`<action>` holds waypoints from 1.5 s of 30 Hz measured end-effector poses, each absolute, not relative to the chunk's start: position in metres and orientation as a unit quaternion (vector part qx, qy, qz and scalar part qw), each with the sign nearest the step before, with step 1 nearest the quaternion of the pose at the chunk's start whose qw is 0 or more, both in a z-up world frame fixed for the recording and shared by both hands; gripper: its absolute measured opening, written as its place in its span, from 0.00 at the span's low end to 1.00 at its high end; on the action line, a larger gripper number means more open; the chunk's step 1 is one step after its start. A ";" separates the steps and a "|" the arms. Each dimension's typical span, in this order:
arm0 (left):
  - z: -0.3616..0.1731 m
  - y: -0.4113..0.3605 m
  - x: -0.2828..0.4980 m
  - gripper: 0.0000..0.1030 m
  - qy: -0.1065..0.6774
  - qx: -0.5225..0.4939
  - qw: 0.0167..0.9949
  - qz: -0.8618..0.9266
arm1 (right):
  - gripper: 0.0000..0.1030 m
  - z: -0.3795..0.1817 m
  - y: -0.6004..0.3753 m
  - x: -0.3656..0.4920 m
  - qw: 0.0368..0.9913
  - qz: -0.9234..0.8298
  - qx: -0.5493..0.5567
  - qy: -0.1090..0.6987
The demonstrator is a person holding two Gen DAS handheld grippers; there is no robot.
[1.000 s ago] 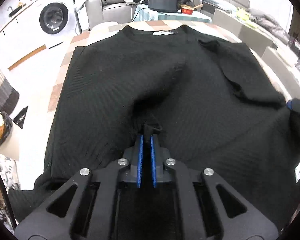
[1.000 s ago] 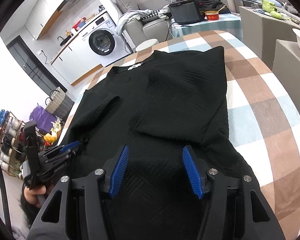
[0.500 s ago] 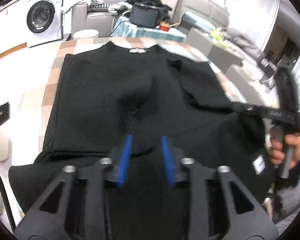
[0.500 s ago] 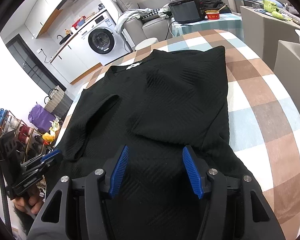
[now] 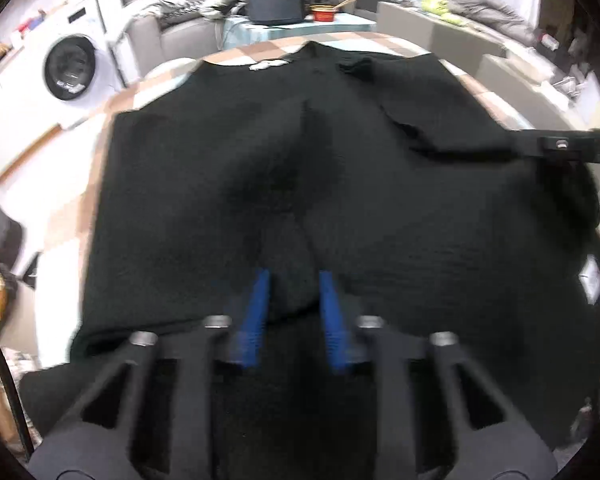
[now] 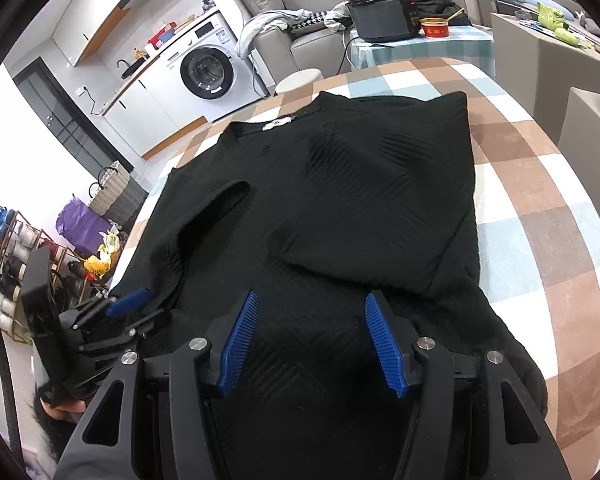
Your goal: Fold small clothes
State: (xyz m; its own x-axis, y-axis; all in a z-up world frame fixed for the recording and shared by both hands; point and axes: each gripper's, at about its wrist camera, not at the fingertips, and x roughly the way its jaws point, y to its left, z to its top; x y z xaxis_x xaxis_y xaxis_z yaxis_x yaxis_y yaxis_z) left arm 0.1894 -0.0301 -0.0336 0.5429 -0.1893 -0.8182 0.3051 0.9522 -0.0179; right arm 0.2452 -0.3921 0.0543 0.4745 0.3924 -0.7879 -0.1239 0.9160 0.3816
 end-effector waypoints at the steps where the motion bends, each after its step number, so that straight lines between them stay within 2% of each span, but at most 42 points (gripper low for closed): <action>1: -0.030 -0.025 0.187 0.13 0.450 0.050 0.881 -0.140 | 0.56 0.053 -0.394 0.246 0.847 0.150 0.137 0.491; 5: -0.014 -0.005 0.181 0.12 0.432 -0.014 0.885 -0.174 | 0.56 0.052 -0.399 0.248 0.848 0.147 0.136 0.491; 14: 0.006 0.013 0.193 0.12 0.400 -0.070 0.900 -0.157 | 0.56 0.054 -0.377 0.266 0.845 0.177 0.102 0.495; 19: -0.005 -0.009 0.206 0.12 0.437 -0.050 0.878 -0.190 | 0.56 0.047 -0.358 0.275 0.834 0.192 0.094 0.509; 25: -0.005 0.005 0.188 0.28 0.433 -0.069 0.882 -0.174 | 0.56 0.048 -0.343 0.288 0.829 0.205 0.125 0.505; 26: -0.002 0.009 0.185 0.39 0.428 -0.071 0.886 -0.166 | 0.56 0.050 -0.338 0.291 0.830 0.206 0.127 0.503; 27: 0.001 0.014 0.182 0.55 0.421 -0.072 0.891 -0.155 | 0.56 0.051 -0.331 0.295 0.829 0.213 0.131 0.500; 30: 0.013 0.038 0.176 0.77 0.385 -0.074 0.915 -0.092 | 0.56 0.056 -0.308 0.307 0.830 0.221 0.133 0.494; 35: 0.012 0.082 0.175 0.78 0.384 -0.122 0.914 -0.036 | 0.56 0.051 -0.273 0.325 0.818 0.247 0.144 0.498; 41: 0.002 0.108 0.171 0.78 0.393 -0.143 0.908 -0.016 | 0.55 0.018 -0.244 0.355 0.800 0.245 0.159 0.524; 43: -0.001 0.112 0.172 0.78 0.395 -0.143 0.907 -0.012 | 0.44 0.011 -0.240 0.363 0.803 0.244 0.164 0.519; 44: -0.003 0.113 0.173 0.78 0.396 -0.143 0.907 -0.011 | 0.32 0.011 -0.238 0.366 0.809 0.243 0.160 0.511; 45: -0.004 0.114 0.173 0.78 0.397 -0.144 0.907 -0.010 | 0.12 0.010 -0.235 0.369 0.810 0.244 0.155 0.509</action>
State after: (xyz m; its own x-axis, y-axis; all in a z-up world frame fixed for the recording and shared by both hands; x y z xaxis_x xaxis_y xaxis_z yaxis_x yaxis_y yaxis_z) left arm 0.1735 0.1142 -0.0038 0.6853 -0.1329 -0.7161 -0.0954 0.9584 -0.2691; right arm 0.3688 -0.2353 0.0097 0.3618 0.5540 -0.7498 -0.2385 0.8325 0.5000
